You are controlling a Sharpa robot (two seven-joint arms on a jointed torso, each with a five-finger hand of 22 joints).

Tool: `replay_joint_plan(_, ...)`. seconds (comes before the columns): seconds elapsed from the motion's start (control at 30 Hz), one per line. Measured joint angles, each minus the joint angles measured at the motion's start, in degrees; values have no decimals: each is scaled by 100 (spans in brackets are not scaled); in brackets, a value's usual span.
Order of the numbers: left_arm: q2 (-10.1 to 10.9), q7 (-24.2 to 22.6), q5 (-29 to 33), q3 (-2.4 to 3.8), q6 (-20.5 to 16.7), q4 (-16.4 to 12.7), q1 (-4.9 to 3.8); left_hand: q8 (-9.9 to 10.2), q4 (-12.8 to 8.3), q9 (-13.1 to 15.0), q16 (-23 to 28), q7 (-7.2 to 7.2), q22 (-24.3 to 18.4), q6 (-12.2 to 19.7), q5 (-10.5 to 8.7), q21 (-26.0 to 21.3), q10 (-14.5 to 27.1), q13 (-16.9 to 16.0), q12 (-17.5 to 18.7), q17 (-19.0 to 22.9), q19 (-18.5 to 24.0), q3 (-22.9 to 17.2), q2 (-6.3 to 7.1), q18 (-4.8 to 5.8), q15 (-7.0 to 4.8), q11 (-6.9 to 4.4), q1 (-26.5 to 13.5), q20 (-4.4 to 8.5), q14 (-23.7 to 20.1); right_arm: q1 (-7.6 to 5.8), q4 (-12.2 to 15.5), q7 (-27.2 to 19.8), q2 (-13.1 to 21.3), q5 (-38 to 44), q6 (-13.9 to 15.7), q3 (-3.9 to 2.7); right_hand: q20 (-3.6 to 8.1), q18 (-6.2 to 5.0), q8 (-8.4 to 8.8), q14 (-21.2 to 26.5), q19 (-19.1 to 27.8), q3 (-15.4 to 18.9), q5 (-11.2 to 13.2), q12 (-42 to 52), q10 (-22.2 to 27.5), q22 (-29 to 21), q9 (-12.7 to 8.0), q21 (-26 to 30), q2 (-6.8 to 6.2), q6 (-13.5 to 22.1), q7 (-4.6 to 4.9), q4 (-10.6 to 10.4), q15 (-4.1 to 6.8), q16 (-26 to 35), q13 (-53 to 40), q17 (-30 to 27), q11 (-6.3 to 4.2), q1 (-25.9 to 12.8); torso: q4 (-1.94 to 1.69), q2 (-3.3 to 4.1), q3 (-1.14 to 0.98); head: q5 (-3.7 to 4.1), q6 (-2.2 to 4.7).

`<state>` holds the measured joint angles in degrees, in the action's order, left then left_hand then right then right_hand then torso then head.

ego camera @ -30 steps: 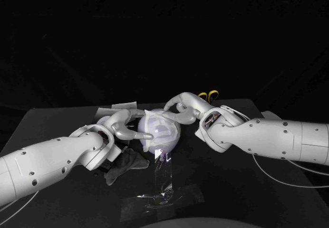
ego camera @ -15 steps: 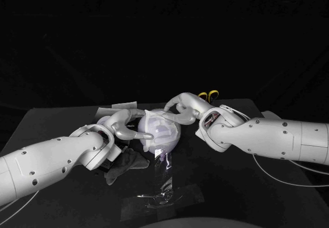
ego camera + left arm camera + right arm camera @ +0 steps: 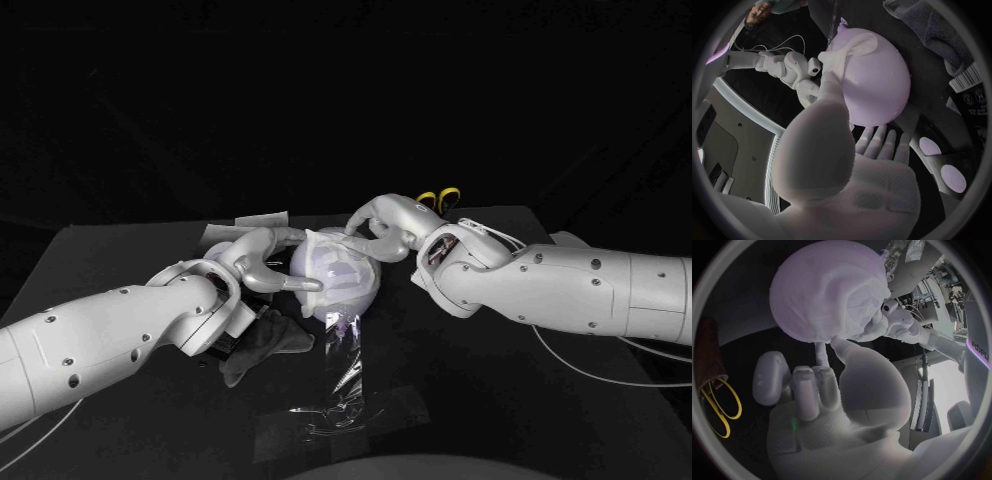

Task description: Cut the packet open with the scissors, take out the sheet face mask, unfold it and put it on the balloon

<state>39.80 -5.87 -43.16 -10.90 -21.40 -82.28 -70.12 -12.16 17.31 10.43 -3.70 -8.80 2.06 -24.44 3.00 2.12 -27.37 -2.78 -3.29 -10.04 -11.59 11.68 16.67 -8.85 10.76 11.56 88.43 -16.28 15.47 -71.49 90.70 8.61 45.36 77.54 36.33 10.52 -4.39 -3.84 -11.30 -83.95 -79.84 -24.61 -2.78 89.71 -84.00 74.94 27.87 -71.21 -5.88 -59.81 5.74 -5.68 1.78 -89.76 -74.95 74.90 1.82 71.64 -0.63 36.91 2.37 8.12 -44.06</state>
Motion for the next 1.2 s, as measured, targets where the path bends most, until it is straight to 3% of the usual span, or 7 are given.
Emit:
replay_joint_plan(0.4,0,5,2,0,4,-2,0,0,0,3,0,0,0,0,0,0,0,0,0,1,0,0,0,1,0,0,0,0,0,7,0,63,-15,221,-11,-1,62,0,-129,-2,-62,-136,0,-5,0,-3,13,-99,195,-250,-142,102,85,6,5,1,-144,194,0,-2,-2,-13,-10)
replay_joint_plan(0.53,-1,6,2,0,5,-3,0,0,0,3,0,0,0,0,0,0,0,0,0,1,0,0,0,1,0,0,0,0,0,8,6,60,-18,220,-2,-1,100,0,-182,-5,-99,-192,4,9,0,-2,41,-134,193,-327,-188,159,128,-4,5,5,-186,272,1,-2,-3,-14,-17)
replay_joint_plan(0.73,-6,7,3,0,8,-5,1,0,0,3,0,0,0,0,0,0,0,0,0,1,-2,0,0,2,1,0,0,-2,1,9,3,50,-23,138,36,-1,142,1,-276,2,-141,-276,28,9,7,0,47,-184,211,-350,-193,279,162,-4,2,5,-212,349,2,-2,-5,-9,-26)
replay_joint_plan(1.2,-9,11,7,2,8,-5,-2,1,0,2,0,0,-1,0,0,0,0,0,-1,-4,-21,0,0,5,21,0,0,-21,21,19,46,-26,4,-243,387,4,183,34,-369,2,-141,-293,11,8,6,0,46,-184,210,-386,-165,299,202,1,1,0,-253,425,2,-2,-3,0,-35)
